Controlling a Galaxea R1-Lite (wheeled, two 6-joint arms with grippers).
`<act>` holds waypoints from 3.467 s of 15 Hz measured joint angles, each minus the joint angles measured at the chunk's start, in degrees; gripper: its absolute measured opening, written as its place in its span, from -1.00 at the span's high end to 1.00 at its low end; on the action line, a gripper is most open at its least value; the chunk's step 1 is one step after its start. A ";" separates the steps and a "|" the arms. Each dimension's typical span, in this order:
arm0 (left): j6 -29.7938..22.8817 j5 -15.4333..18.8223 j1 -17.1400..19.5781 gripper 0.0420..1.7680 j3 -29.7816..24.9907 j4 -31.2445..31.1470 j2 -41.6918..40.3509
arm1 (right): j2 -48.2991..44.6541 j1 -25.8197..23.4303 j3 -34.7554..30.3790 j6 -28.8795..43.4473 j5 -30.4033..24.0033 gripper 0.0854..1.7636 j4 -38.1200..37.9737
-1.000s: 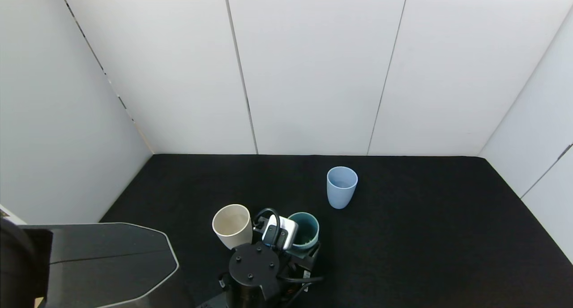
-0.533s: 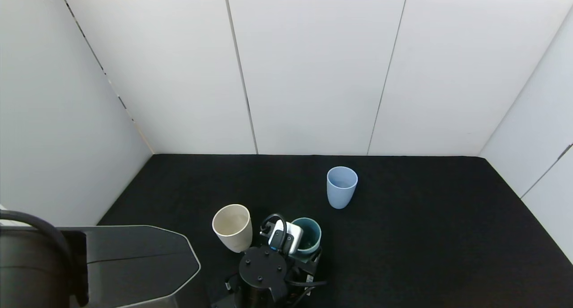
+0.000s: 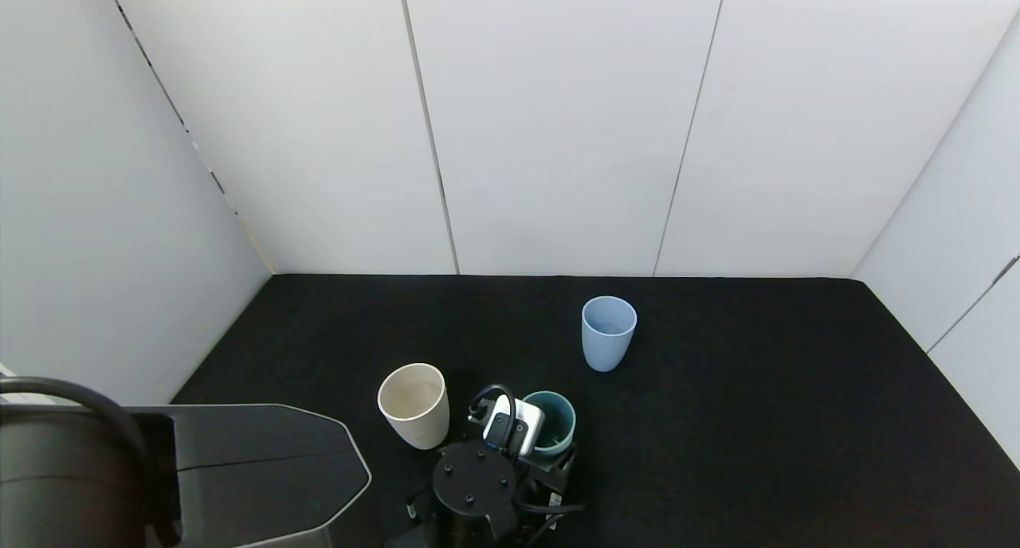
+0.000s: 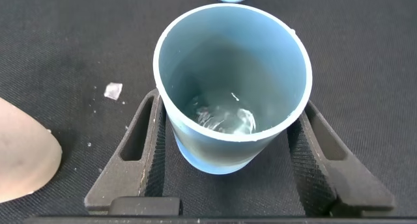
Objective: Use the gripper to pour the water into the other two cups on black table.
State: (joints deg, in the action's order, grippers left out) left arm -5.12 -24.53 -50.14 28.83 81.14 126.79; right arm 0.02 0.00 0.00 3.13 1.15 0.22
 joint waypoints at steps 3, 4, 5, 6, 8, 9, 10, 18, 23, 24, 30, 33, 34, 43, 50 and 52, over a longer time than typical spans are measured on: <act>-0.02 0.00 -0.11 -0.24 0.00 0.00 0.30 | 0.00 0.00 0.00 0.02 -0.02 -0.94 0.02; -0.02 0.00 -0.11 -0.24 0.00 0.00 0.33 | 0.00 0.00 0.00 0.02 0.00 -0.94 0.00; 0.05 0.00 -0.11 -0.24 -0.02 0.02 0.33 | 0.00 0.00 0.00 0.02 0.01 -0.94 0.00; 0.06 0.09 -0.10 -0.24 -0.23 0.02 0.33 | 0.00 0.00 0.00 0.02 0.01 -0.94 0.02; 0.16 0.37 -0.10 -0.41 -0.50 0.04 0.35 | 0.00 0.00 0.00 0.00 0.00 -0.94 0.00; 0.13 0.44 -0.10 -0.48 -0.56 0.11 0.41 | 0.00 0.00 0.00 0.00 0.04 -0.94 0.00; 0.05 0.44 -0.11 -0.53 -0.59 0.13 0.46 | 0.00 0.00 0.00 0.00 0.01 -0.94 0.02; 0.88 0.57 -0.11 -0.79 -1.52 0.04 -1.41 | 0.00 0.00 0.00 0.00 0.01 -0.94 0.00; 2.36 0.61 0.28 -0.86 -3.01 -0.93 -6.60 | 0.00 0.00 0.00 0.02 0.00 -0.94 0.00; 2.93 0.61 0.48 -0.87 -3.45 -1.76 -8.30 | 0.00 0.00 0.00 0.02 0.00 -0.94 0.00; 4.13 -0.20 2.21 -0.91 -4.25 -16.64 -24.41 | 0.00 0.00 0.00 0.00 0.00 -0.94 0.02; 4.08 -2.32 2.88 -0.91 -5.68 -22.24 -33.33 | 0.00 0.00 0.00 0.02 0.01 -0.94 0.00; 4.08 -2.78 3.07 -0.92 -6.29 -23.65 -35.80 | 0.00 0.00 0.00 0.02 0.01 -0.94 0.00; 3.63 -8.52 5.11 -0.93 -12.06 -39.88 -59.87 | 0.00 0.00 0.00 0.02 0.00 -0.94 0.00; 4.00 5.62 26.44 -0.94 -13.57 -54.65 -76.67 | 0.00 0.00 0.00 0.04 0.00 -0.94 0.00; 4.00 10.47 32.04 -0.94 -13.65 -62.67 -84.16 | 0.00 0.00 0.00 0.02 0.01 -0.94 0.02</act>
State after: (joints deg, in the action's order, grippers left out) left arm -1.12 -14.06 -18.10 15.18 18.47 42.63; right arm 0.02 0.00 0.00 3.16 1.16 0.24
